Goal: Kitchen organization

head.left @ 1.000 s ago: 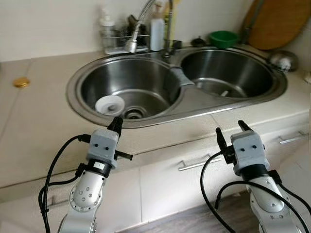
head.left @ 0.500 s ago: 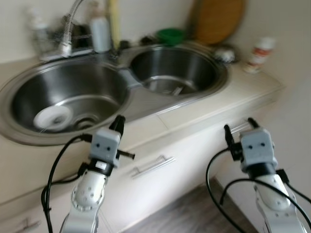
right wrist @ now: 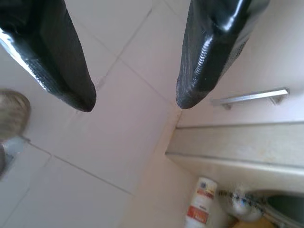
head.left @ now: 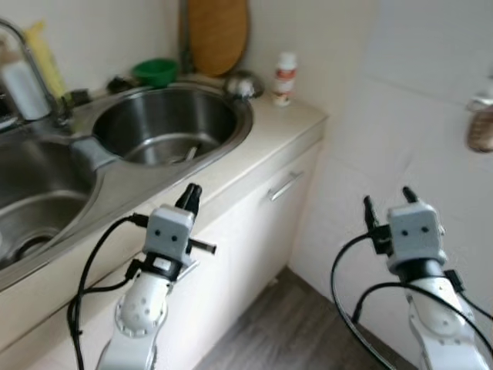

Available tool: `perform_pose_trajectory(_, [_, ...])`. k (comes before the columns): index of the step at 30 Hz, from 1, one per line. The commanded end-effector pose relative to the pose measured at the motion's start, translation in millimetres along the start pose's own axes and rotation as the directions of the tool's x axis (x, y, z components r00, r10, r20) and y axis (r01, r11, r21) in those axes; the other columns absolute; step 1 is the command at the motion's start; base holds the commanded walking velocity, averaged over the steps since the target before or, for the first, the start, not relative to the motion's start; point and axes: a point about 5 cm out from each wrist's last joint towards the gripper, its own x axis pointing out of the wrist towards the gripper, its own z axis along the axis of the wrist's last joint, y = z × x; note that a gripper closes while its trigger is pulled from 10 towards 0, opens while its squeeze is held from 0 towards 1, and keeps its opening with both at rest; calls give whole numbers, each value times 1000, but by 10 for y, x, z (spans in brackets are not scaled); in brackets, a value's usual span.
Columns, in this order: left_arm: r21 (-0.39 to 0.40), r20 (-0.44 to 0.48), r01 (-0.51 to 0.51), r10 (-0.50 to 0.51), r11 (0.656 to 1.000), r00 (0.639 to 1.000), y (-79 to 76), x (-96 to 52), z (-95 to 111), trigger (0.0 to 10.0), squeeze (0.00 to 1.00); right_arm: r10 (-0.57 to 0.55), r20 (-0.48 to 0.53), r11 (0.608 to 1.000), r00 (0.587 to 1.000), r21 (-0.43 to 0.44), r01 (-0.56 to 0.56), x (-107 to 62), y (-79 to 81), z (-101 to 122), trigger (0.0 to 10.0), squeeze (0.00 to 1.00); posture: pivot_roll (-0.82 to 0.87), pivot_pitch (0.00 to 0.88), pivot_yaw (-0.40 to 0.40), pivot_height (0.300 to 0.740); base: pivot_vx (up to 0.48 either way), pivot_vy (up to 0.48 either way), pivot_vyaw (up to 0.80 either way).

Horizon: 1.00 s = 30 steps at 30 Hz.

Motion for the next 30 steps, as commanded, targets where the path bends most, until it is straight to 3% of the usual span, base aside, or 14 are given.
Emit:
perform_pose_trajectory(1, [-3,10,17,-17,1000,1000,-37,7,12,10000,0,-24,-5,1000,1000,-18,24,-1,-54,6,10000,0,47,0,-16,740,0,0,-788])
perform_pose_trajectory(14, [5,5,25,-25,1000,1000,-62,15,7,10000,0,-68,-49,997,996,-33,67,12,-105,-71,10000,0,47,0,-17,740,0,0,-787])
perform_pose_trajectory(24, [-2,11,24,-24,1000,1000,-71,19,42,10000,0,-88,-60,996,994,-37,86,29,-136,-83,10000,0,48,0,-16,740,0,-431,-786])
perform_pose_trajectory(30, [-15,20,17,-17,1000,1000,-62,21,54,10000,0,-93,-60,995,994,-42,91,35,-145,-81,10000,0,45,0,-17,740,0,0,-775])
